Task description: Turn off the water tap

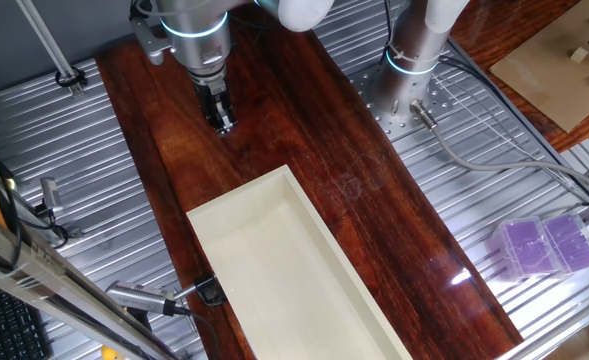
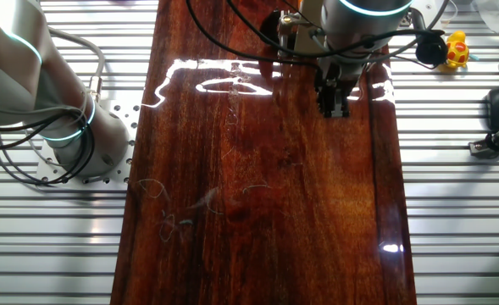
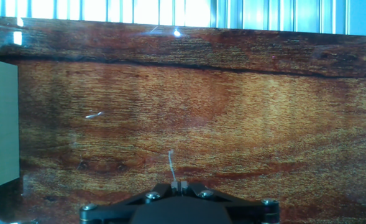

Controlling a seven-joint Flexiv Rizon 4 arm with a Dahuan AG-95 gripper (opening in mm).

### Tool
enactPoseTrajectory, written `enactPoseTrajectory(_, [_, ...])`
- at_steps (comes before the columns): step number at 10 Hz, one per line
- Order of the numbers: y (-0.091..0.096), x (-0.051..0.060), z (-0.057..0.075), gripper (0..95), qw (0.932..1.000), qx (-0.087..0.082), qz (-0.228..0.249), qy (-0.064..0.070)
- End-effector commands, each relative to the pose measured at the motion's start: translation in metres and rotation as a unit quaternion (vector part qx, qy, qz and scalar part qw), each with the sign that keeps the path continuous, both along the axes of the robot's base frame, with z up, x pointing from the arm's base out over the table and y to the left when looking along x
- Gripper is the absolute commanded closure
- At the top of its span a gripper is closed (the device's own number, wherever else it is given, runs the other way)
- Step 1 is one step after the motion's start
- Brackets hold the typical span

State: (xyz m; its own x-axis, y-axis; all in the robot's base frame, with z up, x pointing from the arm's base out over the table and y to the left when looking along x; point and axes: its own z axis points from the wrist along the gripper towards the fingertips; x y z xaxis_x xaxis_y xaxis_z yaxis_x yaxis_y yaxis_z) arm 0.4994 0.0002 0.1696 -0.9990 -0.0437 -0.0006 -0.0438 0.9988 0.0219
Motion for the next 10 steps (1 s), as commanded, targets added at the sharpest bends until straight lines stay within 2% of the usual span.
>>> enactPoseTrajectory(1, [-0.0002,-0.0032,0.0021,95.0,1.0,0.001,0.001,0.001])
enactPoseTrajectory(3, [-0.0005,-0.0053,0.0036,95.0,0.9998,-0.003,0.015,0.011])
enactPoseTrajectory(4, [-0.0005,-0.0053,0.0036,95.0,0.9992,0.005,0.037,0.011])
enactPoseTrajectory(5, [-0.0005,-0.0053,0.0036,95.0,0.997,0.006,0.076,0.013])
enactPoseTrajectory(6, [-0.0005,-0.0053,0.0036,95.0,0.9955,0.005,0.093,0.016])
enactPoseTrajectory(9, [-0.0005,-0.0053,0.0036,95.0,0.9921,0.007,0.124,0.018])
enactPoseTrajectory(10, [-0.0005,-0.0053,0.0036,95.0,0.9926,0.01,0.12,0.019])
